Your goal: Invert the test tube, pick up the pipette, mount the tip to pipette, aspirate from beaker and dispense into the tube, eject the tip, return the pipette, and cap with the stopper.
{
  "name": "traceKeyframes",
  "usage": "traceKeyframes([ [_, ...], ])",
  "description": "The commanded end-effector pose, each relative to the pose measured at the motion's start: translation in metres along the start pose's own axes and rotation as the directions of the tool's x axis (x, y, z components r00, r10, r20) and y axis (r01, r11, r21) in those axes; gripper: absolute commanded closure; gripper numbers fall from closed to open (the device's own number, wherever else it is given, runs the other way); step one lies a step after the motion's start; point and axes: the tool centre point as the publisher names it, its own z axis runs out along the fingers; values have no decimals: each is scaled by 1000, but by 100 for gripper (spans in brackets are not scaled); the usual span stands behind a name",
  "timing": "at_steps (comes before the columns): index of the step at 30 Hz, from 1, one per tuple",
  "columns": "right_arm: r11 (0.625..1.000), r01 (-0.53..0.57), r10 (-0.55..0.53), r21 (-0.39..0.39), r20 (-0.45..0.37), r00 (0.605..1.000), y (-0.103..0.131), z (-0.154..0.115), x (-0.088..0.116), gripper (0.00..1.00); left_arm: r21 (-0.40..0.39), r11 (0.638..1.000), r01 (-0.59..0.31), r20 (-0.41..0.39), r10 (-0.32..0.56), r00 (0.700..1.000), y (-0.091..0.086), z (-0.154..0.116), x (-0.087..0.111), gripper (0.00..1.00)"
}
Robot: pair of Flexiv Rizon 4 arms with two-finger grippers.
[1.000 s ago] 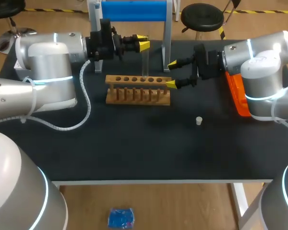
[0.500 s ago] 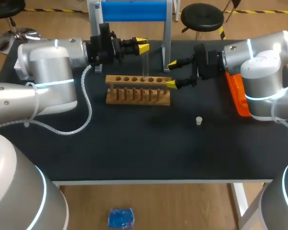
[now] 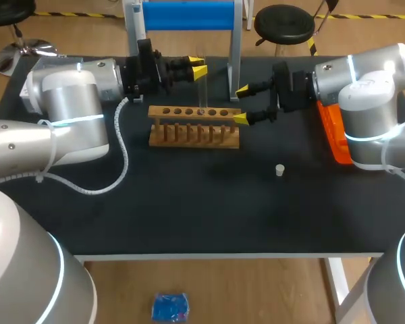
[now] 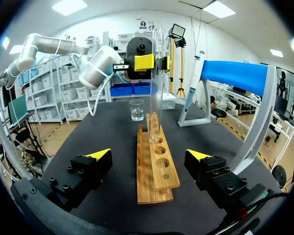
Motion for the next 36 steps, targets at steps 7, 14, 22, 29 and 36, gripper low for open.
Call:
traceKeyframes([
  [7,1000,1,-1,0,2,1000,0,-1,1,0,15,1000,6,-1,-6,1000,7,-2,-5,100],
  [14,1000,1,-1,0,2,1000,0,-1,1,0,14,1000,14,4,-14,1000,13,-3,-5,100],
  [22,1000,1,-1,0,2,1000,0,-1,1,0,22,999,26,10,-26,1000,18,-5,-6,100],
  [29,1000,1,-1,0,2,1000,0,-1,1,0,34,999,5,3,-5,1000,7,-6,-5,100],
  [36,1000,1,-1,0,2,1000,0,-1,1,0,27,1000,-8,0,8,1000,1,-7,-2,100],
])
